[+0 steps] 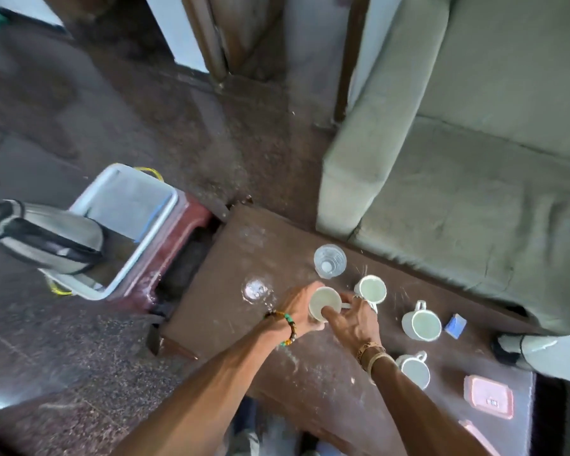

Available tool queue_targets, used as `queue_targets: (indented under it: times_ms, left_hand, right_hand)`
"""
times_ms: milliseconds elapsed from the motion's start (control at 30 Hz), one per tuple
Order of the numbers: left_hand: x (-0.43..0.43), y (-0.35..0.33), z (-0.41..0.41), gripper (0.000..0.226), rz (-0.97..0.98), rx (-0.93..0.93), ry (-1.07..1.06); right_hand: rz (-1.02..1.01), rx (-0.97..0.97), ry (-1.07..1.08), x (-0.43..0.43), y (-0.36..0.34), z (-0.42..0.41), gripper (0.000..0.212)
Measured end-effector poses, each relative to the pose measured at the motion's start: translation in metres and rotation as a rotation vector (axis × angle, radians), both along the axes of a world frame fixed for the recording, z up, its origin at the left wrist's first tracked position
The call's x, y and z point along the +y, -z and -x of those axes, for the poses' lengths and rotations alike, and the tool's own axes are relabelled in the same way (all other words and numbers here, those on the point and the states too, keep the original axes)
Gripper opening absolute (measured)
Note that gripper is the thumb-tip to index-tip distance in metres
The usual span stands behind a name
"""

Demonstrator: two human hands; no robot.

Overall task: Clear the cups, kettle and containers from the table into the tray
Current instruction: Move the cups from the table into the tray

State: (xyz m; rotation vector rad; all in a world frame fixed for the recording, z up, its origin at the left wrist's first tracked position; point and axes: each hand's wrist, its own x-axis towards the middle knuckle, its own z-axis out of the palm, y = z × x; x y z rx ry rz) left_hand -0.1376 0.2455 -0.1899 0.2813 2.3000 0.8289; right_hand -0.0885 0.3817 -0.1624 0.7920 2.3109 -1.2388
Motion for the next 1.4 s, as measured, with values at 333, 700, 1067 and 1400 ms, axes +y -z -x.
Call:
queue_targets:
  times_ms: [333,700,1067,1400]
  left_hand:
    - [-0.133,-0.188,0.037,0.058,0.055,0.317,-0.264]
    - [-0.323,-0.211,0.023,0.061,0.065,0.325,-0.352]
    - [-0.409,-0.237,0.08,0.061,0.061,0.318,-0.388]
    - [-0.416,-0.19,0.147,0.073,0.124,0.217,-0.384]
  right_hand:
    - [-0.032,0.275,-0.292,-0.126,-0.163,0.077,0.052]
    - [-0.005,0.306,-0.383,-0.313,-0.186,0.078,0.054]
    - [-0.037,0.391,-0.443,-0.398,-0.206,0.137,0.029]
    - [-0.018,0.239,-0.46,-0.405,-0.157,0.207,0.05]
